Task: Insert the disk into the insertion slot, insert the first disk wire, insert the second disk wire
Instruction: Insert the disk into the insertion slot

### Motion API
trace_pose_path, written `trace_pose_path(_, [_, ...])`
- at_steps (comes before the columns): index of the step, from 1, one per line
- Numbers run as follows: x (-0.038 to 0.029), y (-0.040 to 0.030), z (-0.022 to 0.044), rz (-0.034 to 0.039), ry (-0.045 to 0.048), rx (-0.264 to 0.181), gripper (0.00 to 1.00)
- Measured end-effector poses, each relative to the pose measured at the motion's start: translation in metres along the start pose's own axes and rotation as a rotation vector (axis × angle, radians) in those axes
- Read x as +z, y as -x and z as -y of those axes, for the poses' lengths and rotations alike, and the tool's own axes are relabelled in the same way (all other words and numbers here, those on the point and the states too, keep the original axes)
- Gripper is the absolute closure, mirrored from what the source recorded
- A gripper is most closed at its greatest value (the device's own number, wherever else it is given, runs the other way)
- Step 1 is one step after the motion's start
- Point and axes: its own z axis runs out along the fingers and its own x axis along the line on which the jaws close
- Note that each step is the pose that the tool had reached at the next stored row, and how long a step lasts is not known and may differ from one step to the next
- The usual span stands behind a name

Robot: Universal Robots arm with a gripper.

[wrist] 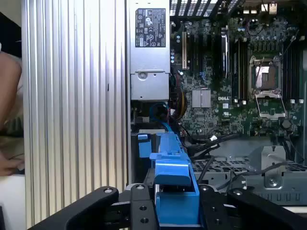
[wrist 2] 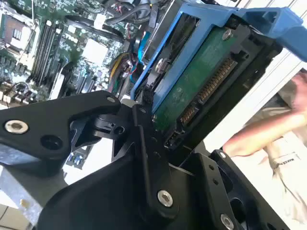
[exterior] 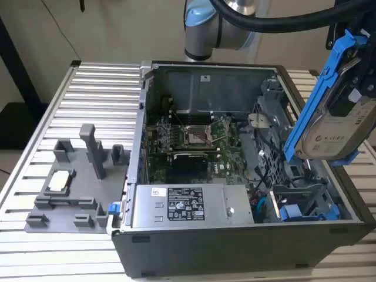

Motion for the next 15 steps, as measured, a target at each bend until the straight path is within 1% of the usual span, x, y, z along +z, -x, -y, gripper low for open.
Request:
trace_pose_path(11, [0.0000, 0.0000, 0.0000, 0.0000, 0.0000, 0.000, 0.67])
trace_pose_path(15, [0.0012, -0.0017, 0.0013, -0.0002, 0.0000, 0.000, 0.67])
